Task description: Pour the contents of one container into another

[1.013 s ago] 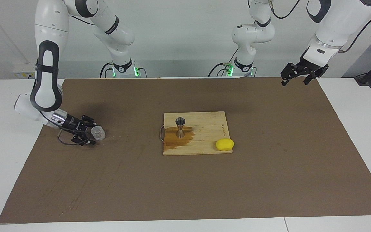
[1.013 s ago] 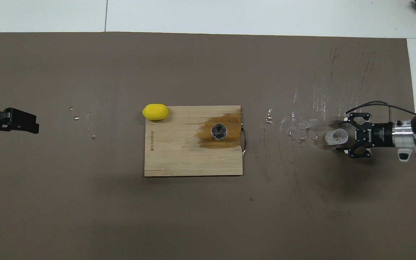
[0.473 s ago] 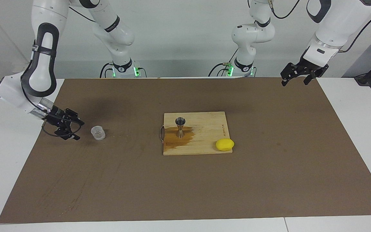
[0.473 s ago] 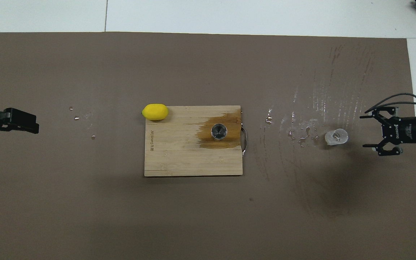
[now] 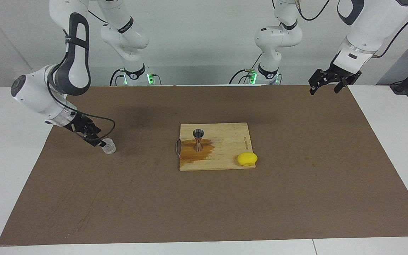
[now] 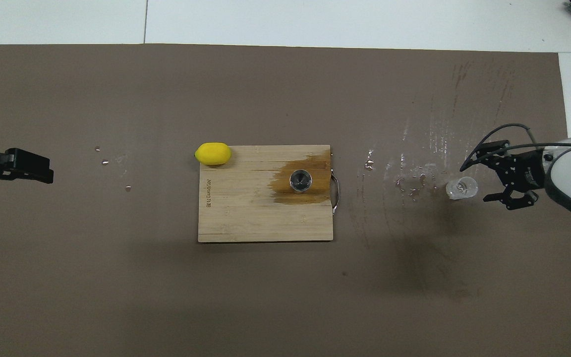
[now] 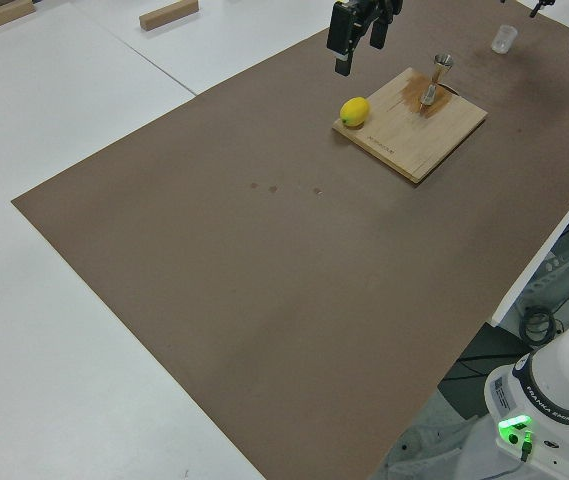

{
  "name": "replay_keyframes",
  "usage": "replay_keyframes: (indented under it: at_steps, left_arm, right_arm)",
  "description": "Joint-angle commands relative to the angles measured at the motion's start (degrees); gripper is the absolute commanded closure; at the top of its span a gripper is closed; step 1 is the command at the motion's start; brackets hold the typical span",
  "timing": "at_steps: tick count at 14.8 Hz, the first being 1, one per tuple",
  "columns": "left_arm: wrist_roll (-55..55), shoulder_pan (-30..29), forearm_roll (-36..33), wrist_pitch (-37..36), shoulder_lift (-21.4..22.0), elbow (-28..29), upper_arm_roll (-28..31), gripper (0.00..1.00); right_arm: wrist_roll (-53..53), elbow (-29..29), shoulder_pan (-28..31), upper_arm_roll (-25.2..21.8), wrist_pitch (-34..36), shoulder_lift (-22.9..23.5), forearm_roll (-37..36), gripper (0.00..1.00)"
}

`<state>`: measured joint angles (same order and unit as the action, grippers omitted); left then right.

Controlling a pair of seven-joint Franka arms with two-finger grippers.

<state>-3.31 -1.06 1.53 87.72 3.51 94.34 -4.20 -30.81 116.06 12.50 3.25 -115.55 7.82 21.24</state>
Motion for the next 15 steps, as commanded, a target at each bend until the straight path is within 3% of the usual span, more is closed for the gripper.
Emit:
replay_keyframes:
  at_steps: [1,5,7,15]
  left_arm:
    - [0.4,0.1,0.4,-0.8,1.0,0.4,0.3,0.00]
    - [0.4,0.2,0.4,-0.8,1.0,0.5,0.3,0.00]
    - [0.3,0.1,0.4,-0.8,1.0,0.4,0.3,0.00]
    - [0.4,0.2,0.4,-0.8,1.0,0.4,0.3,0.00]
  right_arm:
    - [9.4,0.7,-4.6,-0.1,1.0,-1.8,-5.0,0.00]
    - [12.2,0.7,-10.6,0.1,1.2,-4.6,-16.8,0.00]
    - [12.3,-0.3,-11.4,0.2,1.2,-6.5,-18.6,0.00]
    - [18.2,-19.9,-11.3,0.6,16.5,-6.6,-23.6,0.00]
